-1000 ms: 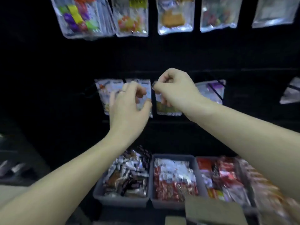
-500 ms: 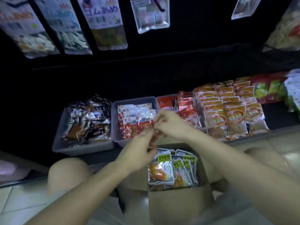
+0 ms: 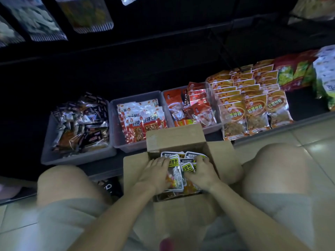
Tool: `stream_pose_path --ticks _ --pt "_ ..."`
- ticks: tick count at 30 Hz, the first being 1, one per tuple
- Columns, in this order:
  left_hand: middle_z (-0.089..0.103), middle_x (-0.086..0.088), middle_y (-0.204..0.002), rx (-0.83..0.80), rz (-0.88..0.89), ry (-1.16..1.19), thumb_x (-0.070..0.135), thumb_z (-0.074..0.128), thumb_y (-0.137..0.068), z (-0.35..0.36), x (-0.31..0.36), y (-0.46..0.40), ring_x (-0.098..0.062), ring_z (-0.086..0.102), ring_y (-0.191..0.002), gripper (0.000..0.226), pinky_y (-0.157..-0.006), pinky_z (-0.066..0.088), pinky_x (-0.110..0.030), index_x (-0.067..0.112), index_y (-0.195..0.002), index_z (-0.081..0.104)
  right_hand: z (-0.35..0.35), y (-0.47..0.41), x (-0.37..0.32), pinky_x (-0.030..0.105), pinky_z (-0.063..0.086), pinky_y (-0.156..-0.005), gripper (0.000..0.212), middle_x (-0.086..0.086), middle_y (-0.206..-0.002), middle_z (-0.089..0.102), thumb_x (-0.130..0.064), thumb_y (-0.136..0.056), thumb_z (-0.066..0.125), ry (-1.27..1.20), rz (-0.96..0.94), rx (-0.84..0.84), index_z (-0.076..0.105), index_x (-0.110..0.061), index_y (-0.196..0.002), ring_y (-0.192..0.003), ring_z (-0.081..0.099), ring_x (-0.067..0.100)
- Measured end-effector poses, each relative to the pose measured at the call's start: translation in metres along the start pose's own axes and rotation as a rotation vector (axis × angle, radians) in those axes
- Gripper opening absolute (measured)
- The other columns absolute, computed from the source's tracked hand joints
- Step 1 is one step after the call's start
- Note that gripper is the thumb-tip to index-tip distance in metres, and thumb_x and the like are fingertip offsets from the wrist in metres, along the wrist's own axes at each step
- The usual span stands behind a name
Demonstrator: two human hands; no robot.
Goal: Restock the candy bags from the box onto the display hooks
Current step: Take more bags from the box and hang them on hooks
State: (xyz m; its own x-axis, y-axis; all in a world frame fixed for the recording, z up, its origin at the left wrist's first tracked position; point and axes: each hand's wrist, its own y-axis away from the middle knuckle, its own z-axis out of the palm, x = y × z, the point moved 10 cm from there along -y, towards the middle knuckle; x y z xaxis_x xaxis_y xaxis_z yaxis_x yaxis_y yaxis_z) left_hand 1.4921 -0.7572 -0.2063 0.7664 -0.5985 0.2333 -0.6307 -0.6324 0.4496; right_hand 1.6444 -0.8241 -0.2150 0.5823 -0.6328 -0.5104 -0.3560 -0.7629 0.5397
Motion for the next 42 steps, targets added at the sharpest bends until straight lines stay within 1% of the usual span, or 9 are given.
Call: stream_pose_path --ticks 5,10,15,22,27,32,36,39,42 --pt "0.012 -0.005 -0.174 -0.040 -0.040 0.002 0.045 0.070 -0.090 0.006 -0.012 -0.008 -0.024 0.013 -0.159 0.101 -0.129 0.007 -0.036 0.017 -0.165 0.009 -0.005 -0.006 0.007 0.030 0.047 -0.096 0.064 0.011 -0.135 0.061 -0.037 -0.075 0.085 -0.086 0.049 0.016 0.060 -0.014 -0.130 -0.126 0.058 0.032" --pt "0.035 -0.004 -0.163 -0.024 -0.058 0.007 0.044 0.079 -0.084 0.002 -0.011 -0.012 -0.025 0.034 -0.148 0.101 -0.124 0.021 -0.035 0.020 -0.162 0.019 0.006 -0.008 0.013 0.027 0.047 -0.096 0.067 0.009 -0.133 0.058 -0.030 -0.073 0.086 -0.122 0.035 -0.020 0.058 -0.011 -0.131 -0.126 0.058 0.029" --pt "0.045 -0.004 -0.142 0.000 -0.061 -0.053 0.046 0.081 -0.081 0.002 -0.011 -0.008 -0.025 0.044 -0.131 0.082 -0.113 0.034 -0.037 0.021 -0.146 0.037 0.011 -0.009 0.013 0.029 0.047 -0.085 0.053 0.010 -0.128 0.062 -0.019 -0.077 0.082 -0.097 0.013 -0.021 0.057 -0.014 -0.124 -0.114 0.061 0.027" --pt "0.052 -0.004 -0.141 0.003 0.012 -0.048 0.049 0.076 -0.085 0.003 -0.011 -0.005 -0.026 0.047 -0.131 0.070 -0.114 0.034 -0.037 0.026 -0.142 0.042 0.017 -0.012 0.015 0.027 0.050 -0.075 0.045 0.002 -0.100 0.066 -0.011 -0.076 0.081 -0.087 -0.007 -0.063 0.066 -0.016 -0.119 -0.096 0.066 0.024" --pt "0.067 0.000 -0.124 0.011 0.068 -0.039 0.055 0.071 -0.090 -0.003 -0.013 -0.001 -0.027 0.057 -0.119 0.052 -0.103 0.041 -0.037 0.034 -0.129 0.045 0.015 -0.015 0.024 0.024 0.047 -0.066 0.042 0.004 -0.105 0.069 0.000 -0.073 0.080 -0.216 0.070 -0.026 0.064 -0.018 -0.108 -0.093 0.063 0.021" --pt "0.057 0.002 -0.139 0.012 0.174 -0.016 0.055 0.068 -0.093 -0.006 0.003 0.002 -0.023 0.051 -0.127 0.061 -0.105 0.041 -0.038 0.033 -0.142 0.040 0.028 -0.019 0.028 0.025 0.055 -0.078 0.067 0.005 -0.107 0.076 -0.009 -0.069 0.074 -0.246 0.088 -0.140 0.064 -0.020 -0.134 -0.096 0.071 0.021" --pt "0.049 0.003 -0.150 -0.003 0.190 0.034 0.053 0.065 -0.096 -0.001 0.006 0.008 -0.021 0.048 -0.132 0.062 -0.098 0.049 -0.039 0.033 -0.147 0.036 0.028 -0.015 0.025 0.024 0.051 -0.070 0.048 0.008 -0.109 0.074 0.000 -0.079 0.069 -0.221 0.033 -0.144 0.067 -0.017 -0.123 -0.094 0.071 0.024" --pt "0.046 0.004 -0.156 -0.001 0.192 0.007 0.054 0.066 -0.095 -0.002 0.007 0.009 -0.022 0.051 -0.134 0.066 -0.097 0.050 -0.038 0.033 -0.149 0.034 0.024 -0.013 0.023 0.026 0.053 -0.075 0.041 0.009 -0.109 0.075 0.004 -0.077 0.067 -0.218 -0.006 -0.075 0.072 -0.014 -0.114 -0.099 0.070 0.028" --pt "0.050 0.002 -0.153 -0.011 0.164 0.030 0.054 0.067 -0.094 -0.002 0.006 0.010 -0.023 0.056 -0.129 0.069 -0.091 0.047 -0.036 0.032 -0.151 0.033 0.018 -0.011 0.020 0.014 0.048 -0.066 0.038 0.003 -0.097 0.075 0.007 -0.078 0.066 -0.317 -0.024 -0.027 0.074 -0.014 -0.109 -0.089 0.067 0.019"
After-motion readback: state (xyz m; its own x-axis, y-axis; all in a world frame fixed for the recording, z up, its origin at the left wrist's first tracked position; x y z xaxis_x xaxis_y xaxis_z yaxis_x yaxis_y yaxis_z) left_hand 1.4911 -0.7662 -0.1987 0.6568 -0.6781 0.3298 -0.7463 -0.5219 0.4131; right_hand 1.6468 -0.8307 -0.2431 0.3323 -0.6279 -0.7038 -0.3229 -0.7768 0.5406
